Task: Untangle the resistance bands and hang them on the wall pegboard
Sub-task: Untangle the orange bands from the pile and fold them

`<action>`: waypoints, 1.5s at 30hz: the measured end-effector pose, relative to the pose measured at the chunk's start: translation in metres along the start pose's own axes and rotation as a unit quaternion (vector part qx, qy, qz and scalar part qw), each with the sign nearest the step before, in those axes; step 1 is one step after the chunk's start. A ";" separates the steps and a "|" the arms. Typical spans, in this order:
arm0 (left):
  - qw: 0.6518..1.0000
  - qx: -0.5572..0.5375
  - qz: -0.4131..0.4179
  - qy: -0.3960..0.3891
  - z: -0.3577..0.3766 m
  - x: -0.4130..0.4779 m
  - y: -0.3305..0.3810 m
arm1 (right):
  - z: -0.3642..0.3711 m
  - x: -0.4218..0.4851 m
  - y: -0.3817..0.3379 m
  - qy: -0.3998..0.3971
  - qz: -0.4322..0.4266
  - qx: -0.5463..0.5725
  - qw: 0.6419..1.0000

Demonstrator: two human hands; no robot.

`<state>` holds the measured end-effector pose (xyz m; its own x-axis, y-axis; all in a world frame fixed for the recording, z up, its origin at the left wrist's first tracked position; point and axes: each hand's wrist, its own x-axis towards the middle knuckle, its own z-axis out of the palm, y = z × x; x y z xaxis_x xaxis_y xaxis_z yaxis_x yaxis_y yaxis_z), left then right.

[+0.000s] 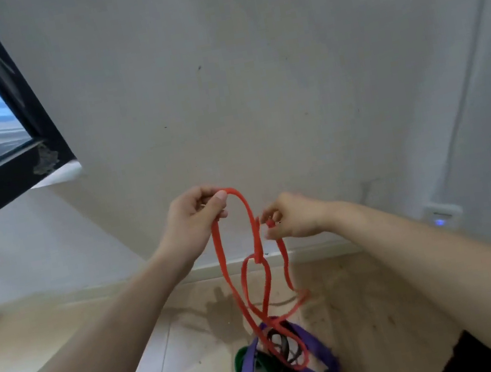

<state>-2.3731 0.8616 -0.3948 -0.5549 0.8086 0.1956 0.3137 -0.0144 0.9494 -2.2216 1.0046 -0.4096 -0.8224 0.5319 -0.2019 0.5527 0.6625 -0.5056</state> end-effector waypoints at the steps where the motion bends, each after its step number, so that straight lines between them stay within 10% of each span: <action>1: 1.000 -0.009 0.000 -0.004 0.002 0.001 -0.002 | -0.002 0.000 -0.001 0.009 -0.002 0.016 1.000; 8: 0.998 -0.007 0.054 -0.009 0.006 -0.003 0.014 | -0.002 -0.012 -0.021 0.046 -0.104 0.267 0.957; 34: 0.973 -0.207 -0.032 0.097 -0.049 -0.005 0.027 | 0.009 -0.018 -0.014 0.005 -0.081 0.260 0.962; 45: 0.966 -0.207 -0.070 0.141 -0.071 -0.009 0.015 | -0.007 -0.033 -0.021 -0.020 -0.106 0.416 0.903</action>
<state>-2.4181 0.8119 -0.3652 -0.7760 0.6277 0.0618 -0.0818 -0.1973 0.9769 -2.2051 0.9763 -0.3863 -0.9112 0.4092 -0.0482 0.1026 0.1120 -0.9884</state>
